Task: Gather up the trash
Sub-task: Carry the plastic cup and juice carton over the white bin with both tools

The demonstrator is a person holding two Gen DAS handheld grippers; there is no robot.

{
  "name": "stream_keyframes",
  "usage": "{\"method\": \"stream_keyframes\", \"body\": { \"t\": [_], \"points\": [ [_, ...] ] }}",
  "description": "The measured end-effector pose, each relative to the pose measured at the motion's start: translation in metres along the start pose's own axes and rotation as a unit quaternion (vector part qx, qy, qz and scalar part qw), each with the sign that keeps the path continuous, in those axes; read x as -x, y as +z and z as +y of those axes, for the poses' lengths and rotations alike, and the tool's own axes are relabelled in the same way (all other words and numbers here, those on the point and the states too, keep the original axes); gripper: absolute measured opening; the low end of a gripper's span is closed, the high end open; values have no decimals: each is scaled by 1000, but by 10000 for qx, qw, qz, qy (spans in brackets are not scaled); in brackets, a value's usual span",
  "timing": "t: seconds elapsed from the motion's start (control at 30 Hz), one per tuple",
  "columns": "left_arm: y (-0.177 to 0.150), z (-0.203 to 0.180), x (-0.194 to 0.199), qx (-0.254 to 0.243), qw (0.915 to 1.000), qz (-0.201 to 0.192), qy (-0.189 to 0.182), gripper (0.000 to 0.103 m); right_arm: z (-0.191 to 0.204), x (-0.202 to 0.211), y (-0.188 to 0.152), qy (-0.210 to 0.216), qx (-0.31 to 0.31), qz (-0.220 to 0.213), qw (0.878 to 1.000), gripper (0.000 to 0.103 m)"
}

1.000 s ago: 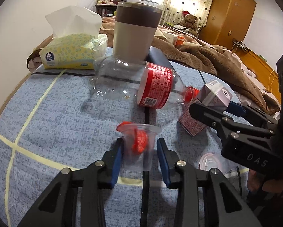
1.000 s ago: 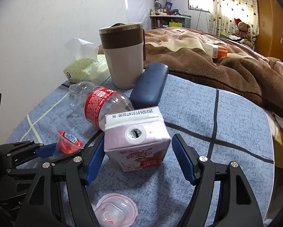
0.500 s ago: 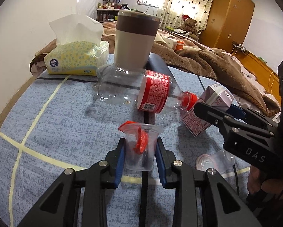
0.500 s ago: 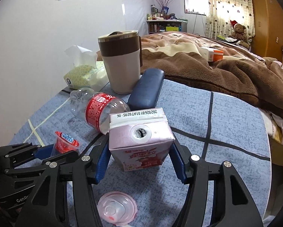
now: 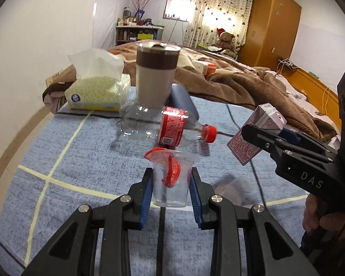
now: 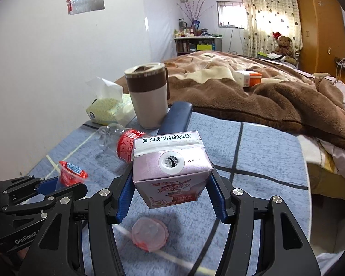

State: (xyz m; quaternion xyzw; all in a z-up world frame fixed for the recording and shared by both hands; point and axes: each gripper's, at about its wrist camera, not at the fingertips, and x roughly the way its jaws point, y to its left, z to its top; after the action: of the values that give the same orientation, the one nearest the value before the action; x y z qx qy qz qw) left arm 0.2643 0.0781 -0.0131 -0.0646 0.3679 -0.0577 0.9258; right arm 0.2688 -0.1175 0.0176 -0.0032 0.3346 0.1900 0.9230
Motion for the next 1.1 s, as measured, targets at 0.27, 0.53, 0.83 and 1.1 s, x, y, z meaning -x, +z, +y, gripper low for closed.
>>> {"method": "stream_keyframes", "body": {
  "t": [0.27, 0.53, 0.83, 1.1],
  "points": [
    [-5, -25, 40, -238, 9992, -286, -150, 32, -7, 42, -11, -104, -124, -241, 9996, 59],
    [-19, -53, 65, -447, 9974, -383, -413, 32, -24, 81, -27, -345, -299, -421, 9981, 59],
    [-34, -98, 85, -831, 9923, -443, -799, 32, -48, 124, -54, -651, -700, -604, 9936, 59],
    [-48, -142, 93, -1198, 9848, -458, -1175, 32, -74, 163, -77, -1145, -1021, -833, 9846, 59]
  ]
}}
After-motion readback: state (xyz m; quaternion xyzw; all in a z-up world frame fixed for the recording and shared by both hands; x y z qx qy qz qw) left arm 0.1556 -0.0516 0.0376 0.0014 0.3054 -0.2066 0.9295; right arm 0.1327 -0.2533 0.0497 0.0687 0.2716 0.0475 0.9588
